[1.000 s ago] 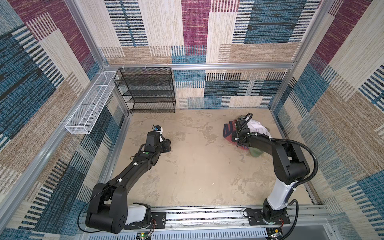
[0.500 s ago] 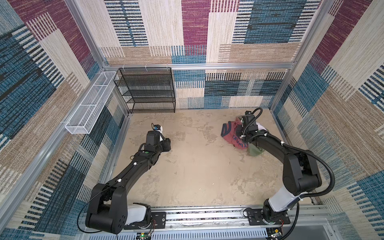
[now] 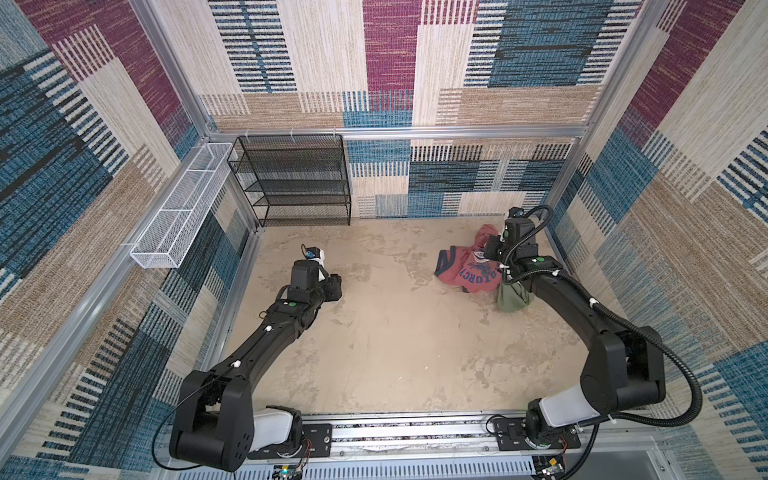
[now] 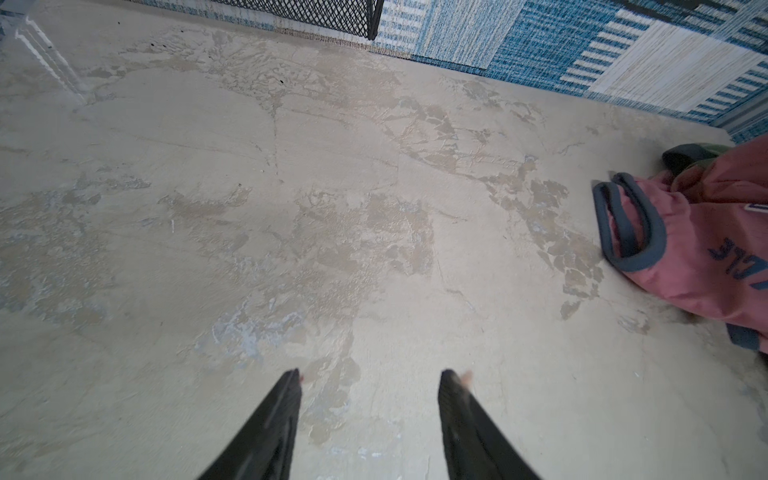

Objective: Pick out a specific cloth from the pile
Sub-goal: 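Close the right gripper on the red-pink t-shirt's printed logo, then lift the red-pink t-shirt up off the pile with the right gripper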

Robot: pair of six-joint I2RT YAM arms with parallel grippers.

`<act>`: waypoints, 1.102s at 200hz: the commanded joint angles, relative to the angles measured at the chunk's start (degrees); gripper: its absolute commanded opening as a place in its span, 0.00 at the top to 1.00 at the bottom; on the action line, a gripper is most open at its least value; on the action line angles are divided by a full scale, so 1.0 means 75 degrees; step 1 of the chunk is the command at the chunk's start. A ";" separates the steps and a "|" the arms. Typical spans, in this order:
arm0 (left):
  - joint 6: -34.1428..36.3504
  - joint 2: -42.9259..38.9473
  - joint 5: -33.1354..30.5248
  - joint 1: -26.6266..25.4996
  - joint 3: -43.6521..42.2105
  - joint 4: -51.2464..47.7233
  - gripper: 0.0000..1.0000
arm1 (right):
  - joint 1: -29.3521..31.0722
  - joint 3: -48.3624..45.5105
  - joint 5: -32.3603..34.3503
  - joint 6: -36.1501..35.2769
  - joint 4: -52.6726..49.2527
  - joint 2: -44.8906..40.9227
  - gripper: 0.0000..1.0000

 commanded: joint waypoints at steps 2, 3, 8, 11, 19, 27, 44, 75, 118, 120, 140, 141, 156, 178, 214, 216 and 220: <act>-0.0159 -0.0063 0.0052 0.0002 0.0074 -0.0054 0.43 | -0.0024 0.0234 -0.0297 0.0077 0.0137 -0.0093 1.00; -0.0160 -0.0063 0.0058 0.0002 0.0076 -0.0054 0.43 | -0.0024 0.0238 -0.0307 0.0077 0.0136 -0.0102 1.00; -0.0149 -0.0049 0.0074 0.0002 0.0098 -0.0066 0.43 | -0.0024 0.0269 -0.0331 0.0080 0.0124 -0.0108 1.00; -0.0148 -0.0054 0.0082 0.0002 0.0124 -0.0073 0.43 | -0.0024 0.0294 -0.0350 0.0097 0.0123 -0.0122 1.00; -0.0154 -0.0054 0.0116 0.0002 0.0164 -0.0129 0.43 | -0.0024 0.0335 -0.0407 0.0121 0.0134 -0.0154 1.00; -0.0165 -0.0065 0.0150 0.0002 0.0197 -0.0149 0.43 | -0.0022 0.0398 -0.0449 0.0140 0.0116 -0.0187 1.00; -0.0238 -0.0096 0.0186 0.0002 0.0194 -0.0139 0.43 | -0.0025 0.0573 -0.0584 0.0158 0.0083 -0.0209 1.00; -0.0277 -0.0110 0.0205 0.0002 0.0275 -0.0142 0.43 | -0.0039 0.0953 -0.0634 0.0123 -0.0078 -0.0227 1.00; -0.0312 -0.0271 0.0217 0.0002 0.0360 -0.0228 0.43 | -0.0036 0.1468 -0.0867 0.0023 -0.0278 -0.0171 1.00; -0.0312 -0.0276 0.0208 0.0002 0.0362 -0.0239 0.43 | -0.0027 0.1498 -0.0867 0.0019 -0.0276 -0.0161 1.00; -0.0335 -0.0340 0.0170 0.0002 0.0456 -0.0409 0.43 | -0.0051 0.1686 -0.0920 -0.0039 -0.0287 -0.0102 1.00; -0.0335 -0.0338 0.0170 0.0002 0.0454 -0.0420 0.43 | -0.0049 0.1697 -0.0923 -0.0046 -0.0287 -0.0101 1.00; -0.0330 -0.0391 0.0146 0.0002 0.0486 -0.0552 0.43 | -0.0048 0.1906 -0.0972 -0.0121 -0.0342 -0.0020 1.00; -0.0307 -0.0479 0.0025 0.0002 0.0458 -0.0657 0.43 | -0.0051 0.2209 -0.0975 -0.0173 -0.0443 0.0110 1.00; -0.0245 -0.0493 -0.0018 0.0002 0.0538 -0.0765 0.43 | -0.0065 0.2624 -0.1201 -0.0135 -0.0486 0.0237 1.00; -0.0242 -0.0495 -0.0018 0.0002 0.0541 -0.0778 0.43 | -0.0061 0.2639 -0.1214 -0.0126 -0.0486 0.0249 1.00; -0.0242 -0.0497 -0.0009 0.0002 0.0546 -0.0780 0.43 | -0.0060 0.2709 -0.1256 -0.0119 -0.0503 0.0261 1.00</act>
